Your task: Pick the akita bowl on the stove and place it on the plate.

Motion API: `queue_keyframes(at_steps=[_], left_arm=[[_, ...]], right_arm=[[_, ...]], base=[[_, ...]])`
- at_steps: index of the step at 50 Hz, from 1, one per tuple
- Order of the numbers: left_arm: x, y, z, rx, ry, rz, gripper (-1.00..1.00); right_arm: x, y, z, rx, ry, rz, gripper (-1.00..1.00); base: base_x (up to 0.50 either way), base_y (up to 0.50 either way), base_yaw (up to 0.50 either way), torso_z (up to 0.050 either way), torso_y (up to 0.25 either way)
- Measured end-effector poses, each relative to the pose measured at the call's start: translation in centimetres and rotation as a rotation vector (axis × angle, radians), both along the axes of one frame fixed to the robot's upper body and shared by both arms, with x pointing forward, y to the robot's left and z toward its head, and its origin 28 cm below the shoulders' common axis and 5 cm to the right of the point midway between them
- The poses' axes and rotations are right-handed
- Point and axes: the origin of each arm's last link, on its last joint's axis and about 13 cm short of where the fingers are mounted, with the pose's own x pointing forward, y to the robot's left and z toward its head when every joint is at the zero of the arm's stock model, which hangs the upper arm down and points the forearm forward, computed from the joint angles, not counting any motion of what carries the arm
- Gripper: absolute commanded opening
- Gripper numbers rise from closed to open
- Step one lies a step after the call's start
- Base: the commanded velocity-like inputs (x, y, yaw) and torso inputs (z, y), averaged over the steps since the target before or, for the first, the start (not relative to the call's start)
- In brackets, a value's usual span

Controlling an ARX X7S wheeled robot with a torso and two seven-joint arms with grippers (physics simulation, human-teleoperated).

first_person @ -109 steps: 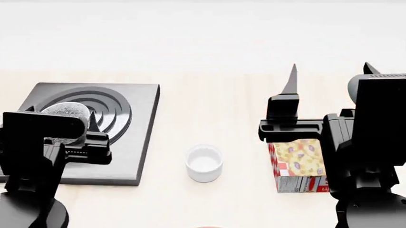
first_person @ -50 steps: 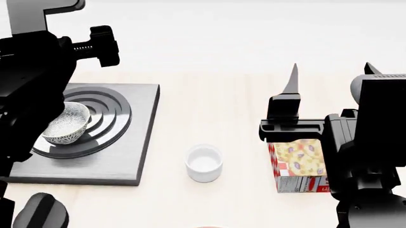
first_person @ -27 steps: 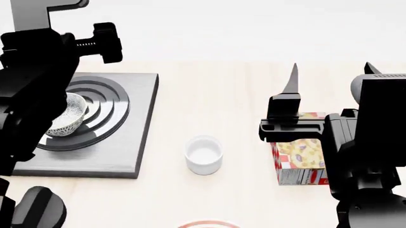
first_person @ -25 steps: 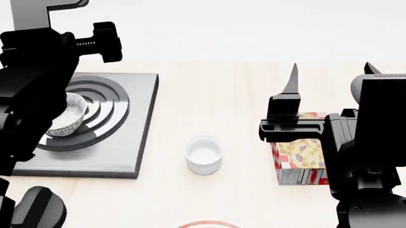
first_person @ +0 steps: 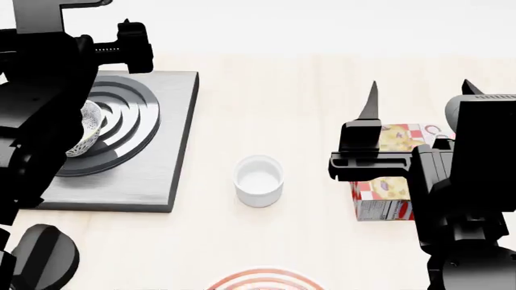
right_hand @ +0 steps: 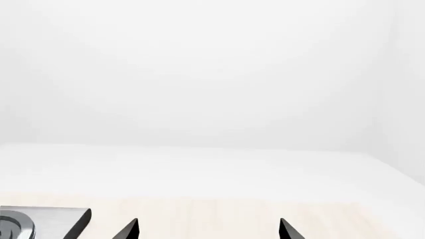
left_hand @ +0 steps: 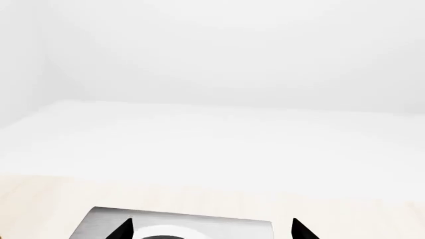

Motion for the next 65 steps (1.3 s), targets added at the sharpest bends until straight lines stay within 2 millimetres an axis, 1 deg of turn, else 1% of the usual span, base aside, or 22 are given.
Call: queue_keyframes(at_steps=[9, 14, 20, 30, 41, 65], left_arm=[[0.0, 0.1, -0.1, 0.009, -0.002, 0.003, 1.00], [0.0, 0.1, -0.2, 0.020, -0.006, 0.003, 1.00], [-0.1, 0.1, -0.3, 0.030, 0.002, 0.010, 1.00], [-0.2, 0.0, -0.5, 0.111, 0.029, 0.023, 1.00], [-0.4, 0.1, -1.1, 0.189, 0.072, 0.039, 1.00], [-0.6, 0.7, -3.1, 0.270, 0.178, 0.067, 1.00]], right_arm=[[0.0, 0.0, 0.0, 0.000, 0.000, 0.001, 1.00], [0.0, 0.0, 0.0, -0.001, 0.000, 0.001, 1.00], [0.0, 0.0, 0.0, -0.001, 0.001, 0.001, 1.00], [-0.1, 0.0, 0.0, -0.002, 0.000, 0.001, 1.00], [-0.1, 0.0, 0.1, -0.002, 0.000, 0.001, 1.00], [-0.1, 0.0, 0.1, -0.002, 0.001, 0.001, 1.00]], base=[[0.00, 0.00, 0.00, 0.000, 0.000], [0.00, 0.00, 0.00, 0.000, -0.168], [0.00, 0.00, 0.00, 0.000, -0.014], [0.00, 0.00, 0.00, 0.000, 0.000], [0.00, 0.00, 0.00, 0.000, 0.000], [0.00, 0.00, 0.00, 0.000, 0.000]])
